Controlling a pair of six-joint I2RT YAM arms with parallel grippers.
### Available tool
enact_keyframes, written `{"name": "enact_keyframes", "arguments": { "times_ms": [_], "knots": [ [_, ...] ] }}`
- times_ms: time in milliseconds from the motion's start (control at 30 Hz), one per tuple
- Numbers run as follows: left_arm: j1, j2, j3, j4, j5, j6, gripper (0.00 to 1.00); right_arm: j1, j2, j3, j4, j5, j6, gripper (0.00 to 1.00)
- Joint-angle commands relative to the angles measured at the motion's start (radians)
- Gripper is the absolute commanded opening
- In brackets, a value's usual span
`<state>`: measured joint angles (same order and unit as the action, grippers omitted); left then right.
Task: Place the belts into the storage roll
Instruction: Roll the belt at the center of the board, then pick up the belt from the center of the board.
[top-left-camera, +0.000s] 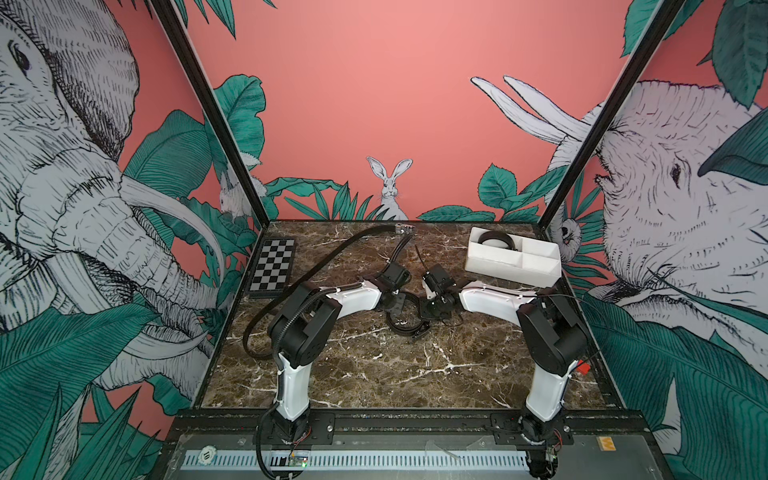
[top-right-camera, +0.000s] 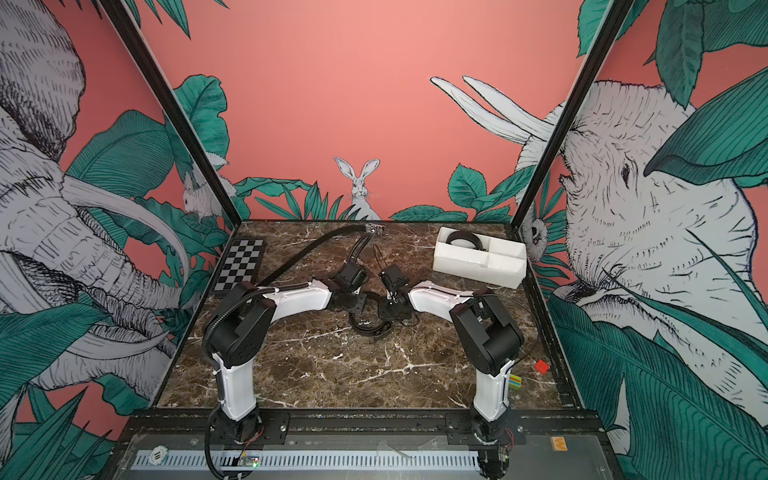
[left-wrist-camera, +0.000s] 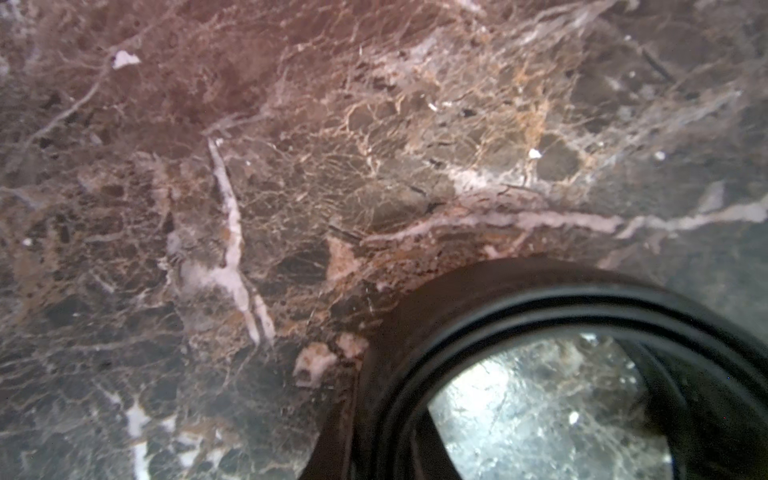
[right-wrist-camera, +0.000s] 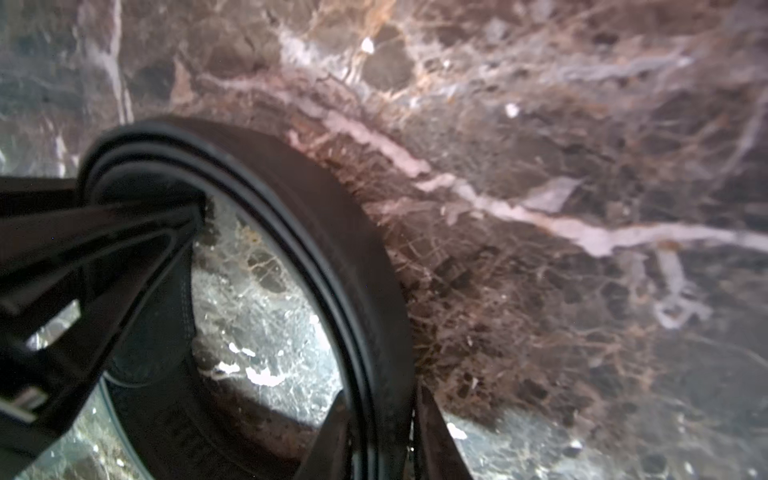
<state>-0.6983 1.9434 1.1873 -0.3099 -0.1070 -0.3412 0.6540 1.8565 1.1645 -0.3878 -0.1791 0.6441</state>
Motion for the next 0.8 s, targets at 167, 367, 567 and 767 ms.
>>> {"name": "enact_keyframes", "arguments": {
  "times_ms": [167,367,567,767],
  "knots": [
    [0.012,0.055,-0.110,-0.106,0.103,-0.039,0.20,0.018,0.090,0.027,-0.127,0.048,-0.060,0.00],
    [0.013,-0.022,-0.094,-0.118,0.128,-0.047,0.44,0.017,0.064,0.031,-0.149,0.089,-0.107,0.00],
    [0.013,-0.159,-0.086,-0.078,0.177,-0.078,0.61,0.017,-0.019,0.032,-0.163,0.153,-0.146,0.00],
    [0.025,-0.340,-0.113,-0.016,0.192,-0.111,0.80,0.011,-0.153,0.042,-0.241,0.310,-0.218,0.00]
  ]
}}
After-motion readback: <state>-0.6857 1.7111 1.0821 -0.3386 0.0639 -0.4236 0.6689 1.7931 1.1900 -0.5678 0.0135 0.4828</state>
